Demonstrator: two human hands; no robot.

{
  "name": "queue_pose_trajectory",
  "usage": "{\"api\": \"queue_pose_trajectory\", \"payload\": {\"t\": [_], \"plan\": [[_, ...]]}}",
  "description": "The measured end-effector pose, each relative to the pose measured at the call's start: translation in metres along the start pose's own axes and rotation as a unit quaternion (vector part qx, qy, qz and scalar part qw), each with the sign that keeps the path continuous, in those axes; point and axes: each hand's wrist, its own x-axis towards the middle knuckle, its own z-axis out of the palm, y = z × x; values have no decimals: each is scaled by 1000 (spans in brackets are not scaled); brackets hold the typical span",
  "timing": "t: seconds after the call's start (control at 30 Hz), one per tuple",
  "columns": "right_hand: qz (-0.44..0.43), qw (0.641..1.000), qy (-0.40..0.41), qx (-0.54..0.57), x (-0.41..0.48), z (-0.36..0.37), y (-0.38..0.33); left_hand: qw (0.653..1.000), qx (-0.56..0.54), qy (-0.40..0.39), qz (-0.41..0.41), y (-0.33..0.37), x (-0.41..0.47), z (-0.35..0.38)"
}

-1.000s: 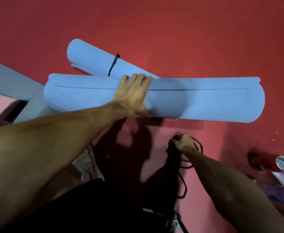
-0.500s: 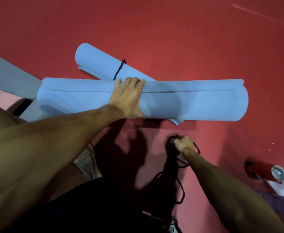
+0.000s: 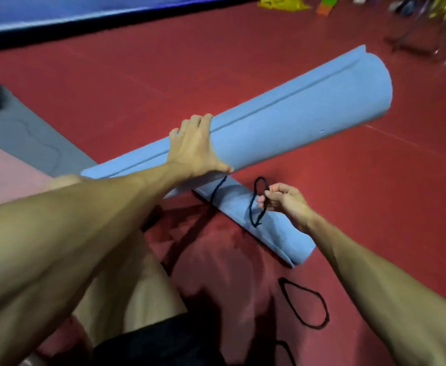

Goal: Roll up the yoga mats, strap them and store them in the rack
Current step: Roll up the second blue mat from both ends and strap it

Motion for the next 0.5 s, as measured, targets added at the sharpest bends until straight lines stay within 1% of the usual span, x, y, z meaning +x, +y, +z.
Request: {"api": "queue_pose_trajectory", "payload": {"t": [0.1, 0.23, 0.37, 0.5], "plan": [[-45, 998, -48, 8, 14, 35, -54, 998, -27, 38, -35, -27, 6, -43], [-91, 990, -99, 38, 29, 93, -117, 989, -53, 109, -88, -71, 0, -96], [-110, 977, -146, 108, 29, 159, -175, 971, -76, 172, -148, -121, -20, -145], [-121, 952, -226, 167, 20, 231, -227, 943, -93, 238, -213, -173, -57, -177]]}}
